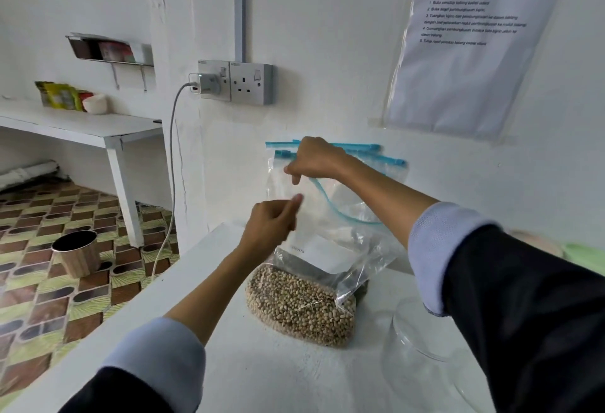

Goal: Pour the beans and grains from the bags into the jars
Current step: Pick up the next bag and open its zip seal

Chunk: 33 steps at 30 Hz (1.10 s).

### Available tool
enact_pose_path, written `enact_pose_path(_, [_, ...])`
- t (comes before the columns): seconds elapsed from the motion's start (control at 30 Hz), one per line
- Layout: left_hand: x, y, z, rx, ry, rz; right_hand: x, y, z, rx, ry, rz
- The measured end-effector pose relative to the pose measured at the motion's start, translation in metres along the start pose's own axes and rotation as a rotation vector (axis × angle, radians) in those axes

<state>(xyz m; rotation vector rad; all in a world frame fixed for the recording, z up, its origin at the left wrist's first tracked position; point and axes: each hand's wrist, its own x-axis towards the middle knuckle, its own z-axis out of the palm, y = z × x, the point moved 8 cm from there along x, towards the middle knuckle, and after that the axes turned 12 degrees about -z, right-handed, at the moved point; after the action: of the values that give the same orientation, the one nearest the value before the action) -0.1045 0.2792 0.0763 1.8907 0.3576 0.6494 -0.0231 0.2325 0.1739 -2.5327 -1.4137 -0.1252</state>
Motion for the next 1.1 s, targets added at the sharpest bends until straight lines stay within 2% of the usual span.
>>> enact_pose_path(0.03, [0.003,-0.022,-0.01,-0.003,0.084,-0.092,-0.001,0.002,-0.001,0.065,0.011,0.012])
enact_pose_path(0.1, [0.006,-0.073,-0.03,0.144,0.25,-0.258,-0.007,0.006,-0.004,0.167,0.023,0.03])
enact_pose_path(0.17, [0.004,-0.123,-0.044,0.318,0.303,-0.438,-0.012,0.009,-0.006,0.268,0.032,0.037])
enact_pose_path(0.2, [0.002,-0.146,-0.043,0.363,0.253,-0.526,-0.014,0.008,-0.007,0.309,0.034,0.038])
enact_pose_path(0.27, [-0.006,-0.176,-0.027,0.377,0.053,-0.671,-0.017,0.008,-0.012,0.347,0.047,0.052])
enact_pose_path(0.37, [-0.02,-0.19,-0.007,0.272,-0.15,-0.789,-0.019,0.01,-0.022,0.366,0.115,0.096])
enact_pose_path(0.5, [-0.022,-0.197,-0.003,0.067,-0.178,-0.836,-0.029,0.009,-0.038,0.415,0.153,0.085])
enact_pose_path(0.67, [-0.023,-0.196,0.001,-0.168,-0.075,-0.91,-0.047,0.028,-0.044,0.487,0.148,0.115])
enact_pose_path(0.73, [-0.027,-0.196,0.008,-0.369,-0.077,-0.985,-0.056,0.042,-0.043,0.51,0.167,0.15])
enact_pose_path(0.8, [-0.035,-0.195,0.026,-0.677,-0.147,-1.065,-0.066,0.055,-0.043,0.564,0.191,0.19])
enact_pose_path(0.87, [-0.042,-0.19,0.038,-0.817,-0.196,-1.046,-0.075,0.064,-0.041,0.634,0.179,0.205])
enact_pose_path(1.0, [-0.043,-0.186,0.029,-0.715,-0.179,-0.95,-0.082,0.076,-0.038,0.674,0.188,0.23])
enact_pose_path(1.1, [-0.036,-0.179,0.033,-0.992,-0.164,-0.835,-0.086,0.082,-0.046,0.718,0.266,0.239])
